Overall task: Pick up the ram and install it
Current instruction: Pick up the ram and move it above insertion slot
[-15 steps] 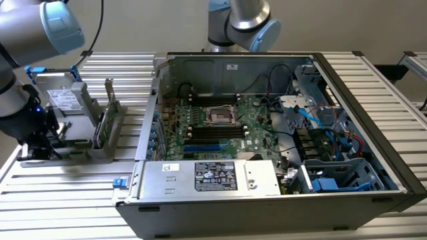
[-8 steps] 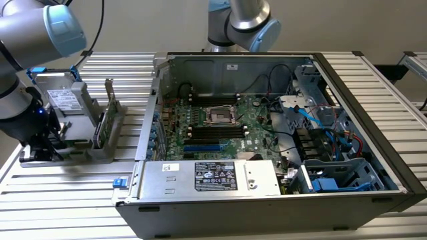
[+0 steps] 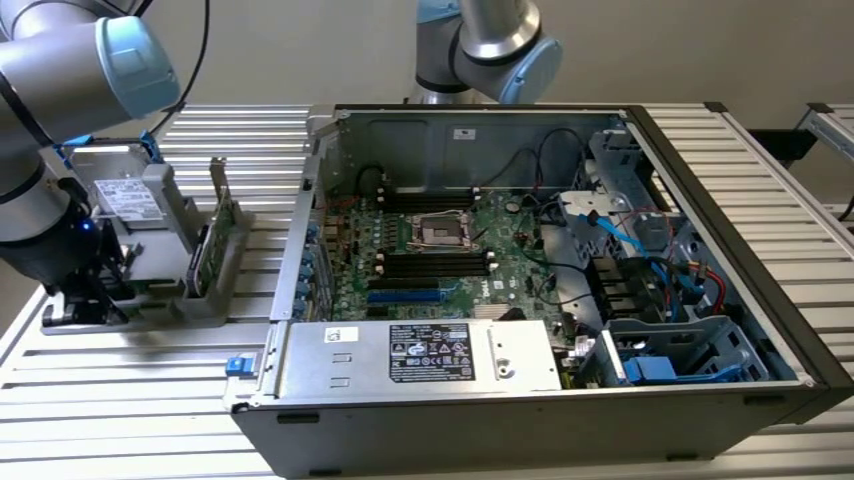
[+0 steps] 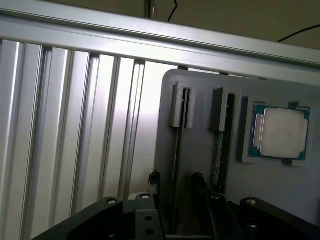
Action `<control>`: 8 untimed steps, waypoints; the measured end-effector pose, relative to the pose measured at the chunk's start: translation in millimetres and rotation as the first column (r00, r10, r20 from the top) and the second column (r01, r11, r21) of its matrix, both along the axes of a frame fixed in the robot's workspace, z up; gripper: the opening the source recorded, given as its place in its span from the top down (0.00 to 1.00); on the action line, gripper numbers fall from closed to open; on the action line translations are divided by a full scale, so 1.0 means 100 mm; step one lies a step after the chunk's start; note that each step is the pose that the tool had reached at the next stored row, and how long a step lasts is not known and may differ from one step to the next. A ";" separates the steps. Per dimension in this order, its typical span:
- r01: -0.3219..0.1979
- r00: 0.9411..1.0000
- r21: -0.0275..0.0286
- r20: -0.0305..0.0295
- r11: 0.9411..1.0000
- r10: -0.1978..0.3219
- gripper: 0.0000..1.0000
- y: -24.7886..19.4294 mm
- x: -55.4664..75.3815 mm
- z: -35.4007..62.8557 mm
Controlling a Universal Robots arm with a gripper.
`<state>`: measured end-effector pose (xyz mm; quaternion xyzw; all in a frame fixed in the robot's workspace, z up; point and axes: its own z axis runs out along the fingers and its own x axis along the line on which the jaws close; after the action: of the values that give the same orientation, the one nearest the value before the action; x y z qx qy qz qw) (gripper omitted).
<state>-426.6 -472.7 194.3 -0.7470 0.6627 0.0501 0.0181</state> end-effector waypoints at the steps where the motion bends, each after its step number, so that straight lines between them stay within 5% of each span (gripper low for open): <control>1: 0.000 1.000 0.000 -0.001 1.000 0.000 0.61 0.001 0.00 -0.003; 8: 0.000 1.000 0.000 -0.005 1.000 0.000 0.61 0.001 0.02 -0.004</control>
<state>-425.0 -472.6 193.9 -0.7468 0.6628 0.0519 0.0166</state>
